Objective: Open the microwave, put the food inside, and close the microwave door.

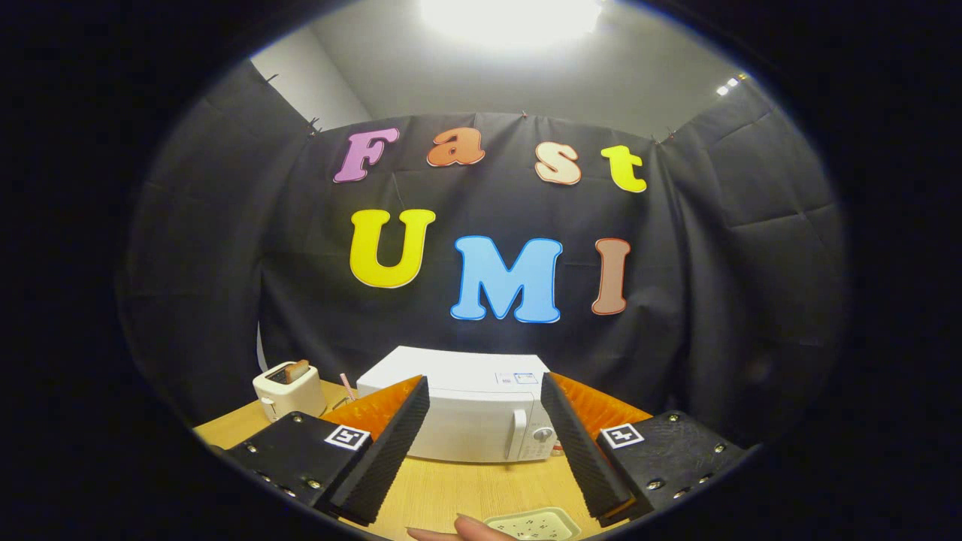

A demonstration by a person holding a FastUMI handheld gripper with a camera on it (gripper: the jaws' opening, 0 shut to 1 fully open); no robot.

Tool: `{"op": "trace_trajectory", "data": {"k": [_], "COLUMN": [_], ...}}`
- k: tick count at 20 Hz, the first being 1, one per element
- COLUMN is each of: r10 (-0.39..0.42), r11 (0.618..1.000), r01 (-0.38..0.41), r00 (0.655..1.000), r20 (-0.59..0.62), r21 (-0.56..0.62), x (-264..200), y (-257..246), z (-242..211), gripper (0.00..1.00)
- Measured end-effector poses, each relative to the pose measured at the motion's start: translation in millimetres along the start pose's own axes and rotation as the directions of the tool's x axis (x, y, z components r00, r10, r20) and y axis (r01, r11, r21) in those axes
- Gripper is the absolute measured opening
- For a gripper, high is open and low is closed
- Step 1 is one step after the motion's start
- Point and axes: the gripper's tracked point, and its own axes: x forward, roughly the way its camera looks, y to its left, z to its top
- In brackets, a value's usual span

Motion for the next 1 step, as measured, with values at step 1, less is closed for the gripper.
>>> {"op": "trace_trajectory", "data": {"k": [1], "r10": [0.006], "r11": [1.0], "r01": [-0.006], "r00": [1.0], "r20": [-0.001], "r21": [0.006], "x": [-0.3], "y": [2.4], "z": [-0.5], "gripper": [0.96]}}
